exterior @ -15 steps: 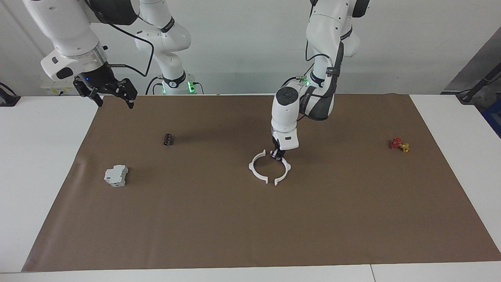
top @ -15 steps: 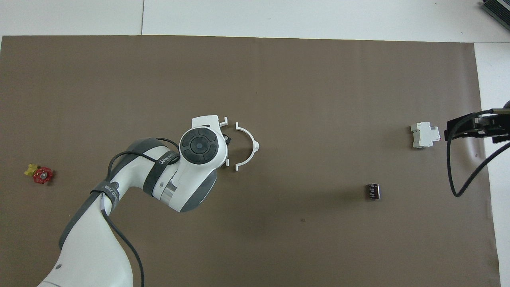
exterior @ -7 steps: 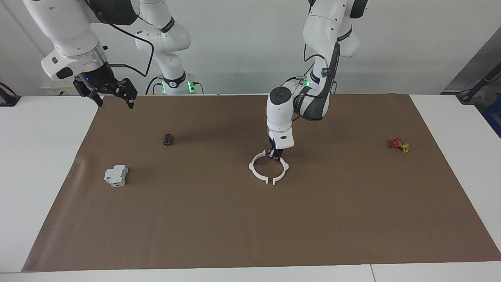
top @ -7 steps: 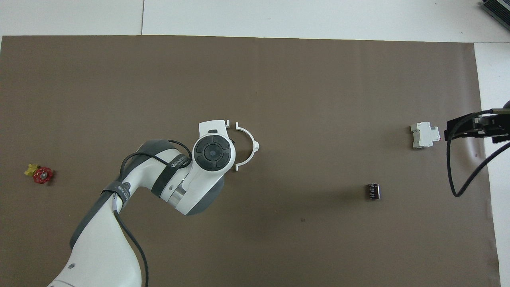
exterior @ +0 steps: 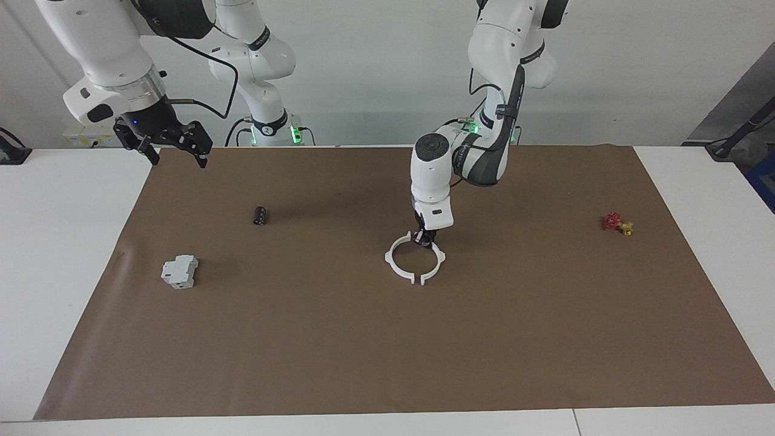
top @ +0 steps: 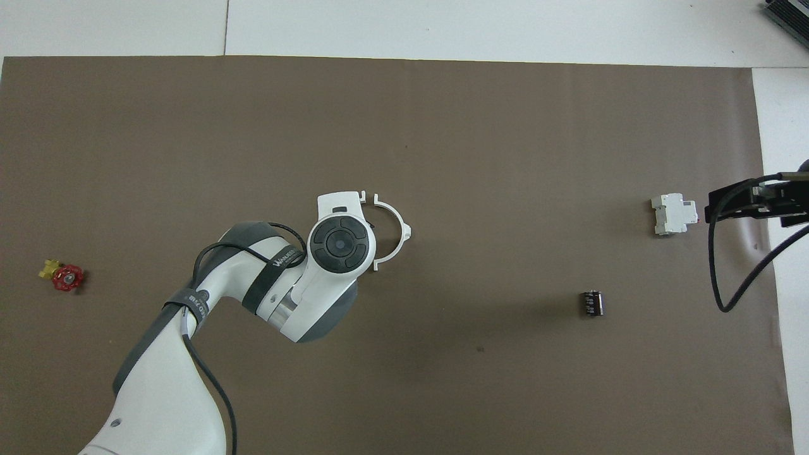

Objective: Assemble drain pipe with both arms
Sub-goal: 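Align and press the held half-ring onto the placed half-ring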

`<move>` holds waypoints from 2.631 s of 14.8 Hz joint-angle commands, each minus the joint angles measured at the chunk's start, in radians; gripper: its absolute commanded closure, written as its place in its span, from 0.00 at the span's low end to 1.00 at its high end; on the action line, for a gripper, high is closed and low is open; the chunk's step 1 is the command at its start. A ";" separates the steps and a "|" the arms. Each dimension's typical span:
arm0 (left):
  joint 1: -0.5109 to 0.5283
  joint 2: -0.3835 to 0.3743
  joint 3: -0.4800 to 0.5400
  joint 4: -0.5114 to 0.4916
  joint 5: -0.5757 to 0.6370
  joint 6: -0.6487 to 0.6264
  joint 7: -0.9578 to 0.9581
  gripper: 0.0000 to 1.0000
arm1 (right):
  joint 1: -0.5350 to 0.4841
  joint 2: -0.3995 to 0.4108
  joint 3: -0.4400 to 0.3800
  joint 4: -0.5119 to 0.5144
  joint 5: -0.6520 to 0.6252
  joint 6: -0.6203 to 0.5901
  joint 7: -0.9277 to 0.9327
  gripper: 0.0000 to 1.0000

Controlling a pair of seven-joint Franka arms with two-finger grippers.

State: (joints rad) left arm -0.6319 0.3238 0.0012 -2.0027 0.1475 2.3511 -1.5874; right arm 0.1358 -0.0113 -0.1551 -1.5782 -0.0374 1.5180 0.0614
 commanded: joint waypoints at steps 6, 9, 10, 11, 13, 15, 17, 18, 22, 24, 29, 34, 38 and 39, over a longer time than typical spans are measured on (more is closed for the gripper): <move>-0.017 0.004 0.014 0.005 0.058 0.024 -0.019 1.00 | -0.004 -0.016 0.000 -0.020 -0.007 0.011 -0.021 0.00; -0.017 0.004 0.013 0.005 0.072 0.024 -0.019 1.00 | -0.004 -0.016 0.000 -0.022 -0.007 0.011 -0.021 0.00; -0.018 0.004 0.013 0.005 0.072 0.024 -0.017 1.00 | -0.004 -0.016 0.000 -0.020 -0.007 0.011 -0.021 0.00; -0.023 0.004 0.013 0.005 0.073 0.025 -0.017 1.00 | -0.004 -0.016 0.000 -0.020 -0.007 0.011 -0.021 0.00; -0.025 0.004 0.013 0.002 0.075 0.036 -0.016 1.00 | -0.004 -0.016 0.000 -0.020 -0.007 0.011 -0.021 0.00; -0.025 0.006 0.013 0.001 0.075 0.048 -0.017 1.00 | -0.004 -0.016 0.000 -0.020 -0.007 0.011 -0.021 0.00; -0.026 0.004 0.013 -0.016 0.075 0.051 -0.017 1.00 | -0.004 -0.016 0.000 -0.020 -0.007 0.011 -0.021 0.00; -0.031 0.003 0.013 -0.019 0.075 0.054 -0.017 1.00 | -0.004 -0.016 0.000 -0.020 -0.007 0.011 -0.021 0.00; -0.032 0.001 0.013 -0.027 0.079 0.053 -0.017 1.00 | -0.004 -0.016 0.000 -0.020 -0.007 0.011 -0.021 0.00; -0.032 0.001 0.013 -0.027 0.080 0.053 -0.017 1.00 | -0.004 -0.016 0.000 -0.020 -0.007 0.011 -0.021 0.00; -0.032 0.001 0.013 -0.028 0.080 0.053 -0.016 1.00 | -0.004 -0.016 0.000 -0.020 -0.007 0.011 -0.021 0.00; -0.037 0.001 0.013 -0.028 0.089 0.053 -0.014 1.00 | -0.004 -0.016 0.000 -0.020 -0.007 0.011 -0.021 0.00; -0.038 0.000 0.013 -0.031 0.089 0.053 -0.014 1.00 | -0.004 -0.016 0.000 -0.022 -0.007 0.011 -0.021 0.00; -0.038 0.000 0.013 -0.031 0.090 0.053 -0.014 1.00 | -0.004 -0.016 0.000 -0.022 -0.007 0.011 -0.021 0.00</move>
State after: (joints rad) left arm -0.6512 0.3263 -0.0006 -2.0142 0.2115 2.3848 -1.5891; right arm 0.1358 -0.0113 -0.1551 -1.5782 -0.0374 1.5180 0.0614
